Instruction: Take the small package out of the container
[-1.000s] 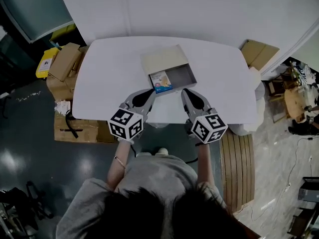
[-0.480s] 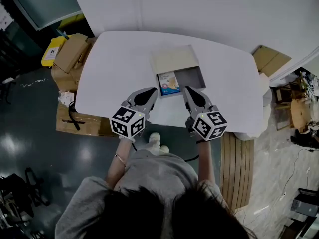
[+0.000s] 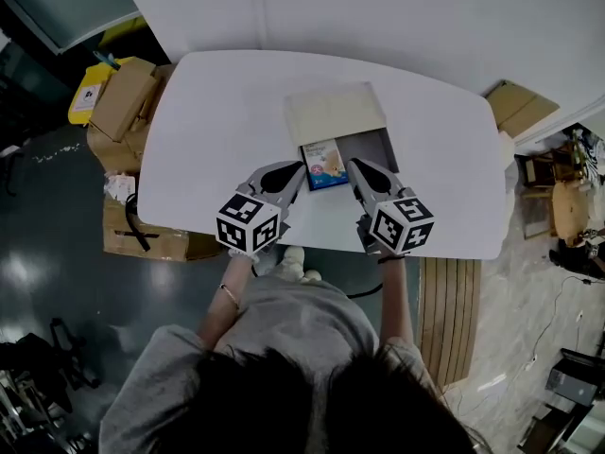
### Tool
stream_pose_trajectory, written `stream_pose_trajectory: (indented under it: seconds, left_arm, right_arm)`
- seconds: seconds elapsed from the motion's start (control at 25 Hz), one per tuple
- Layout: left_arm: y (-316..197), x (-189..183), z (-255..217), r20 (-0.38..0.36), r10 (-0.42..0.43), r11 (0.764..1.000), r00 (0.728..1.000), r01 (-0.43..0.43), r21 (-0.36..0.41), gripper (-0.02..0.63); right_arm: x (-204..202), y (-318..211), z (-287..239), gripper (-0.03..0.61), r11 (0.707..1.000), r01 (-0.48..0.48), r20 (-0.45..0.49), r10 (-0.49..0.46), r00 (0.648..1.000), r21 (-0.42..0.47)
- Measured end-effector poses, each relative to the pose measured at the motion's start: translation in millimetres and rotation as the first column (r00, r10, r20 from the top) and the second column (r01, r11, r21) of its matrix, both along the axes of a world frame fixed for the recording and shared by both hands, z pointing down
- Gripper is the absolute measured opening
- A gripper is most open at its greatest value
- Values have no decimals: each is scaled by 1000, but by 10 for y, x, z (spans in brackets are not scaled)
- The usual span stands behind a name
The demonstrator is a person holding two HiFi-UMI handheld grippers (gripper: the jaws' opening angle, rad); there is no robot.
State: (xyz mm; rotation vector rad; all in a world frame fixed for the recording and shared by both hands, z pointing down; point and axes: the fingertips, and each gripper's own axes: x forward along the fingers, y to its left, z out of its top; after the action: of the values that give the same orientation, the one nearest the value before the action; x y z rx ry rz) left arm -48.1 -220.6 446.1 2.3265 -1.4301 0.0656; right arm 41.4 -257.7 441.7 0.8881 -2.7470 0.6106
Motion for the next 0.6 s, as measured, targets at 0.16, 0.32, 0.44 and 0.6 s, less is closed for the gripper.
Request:
stream_pose_trajectory:
  seconds: [0.16, 0.32, 0.44, 0.6]
  left_arm:
    - [-111, 4, 156, 1, 24, 999, 1000, -24, -33, -14]
    - [-183, 2, 287, 0, 30, 997, 1000, -30, -68, -14]
    - [-231, 10, 365, -3, 28, 996, 1000, -28, -91, -14]
    - [-240, 18, 452, -15, 8, 992, 1000, -10, -122, -14]
  right_arm:
    - [-60, -139, 119, 11, 1000, 15, -33, -16, 999, -25]
    - [-92, -228, 231, 11, 998, 38, -58, -41, 997, -59]
    - [-110, -287, 313, 11, 993, 70, -72, -77, 994, -95]
    - [-140, -334, 403, 11, 980, 125, -100, -141, 985, -152]
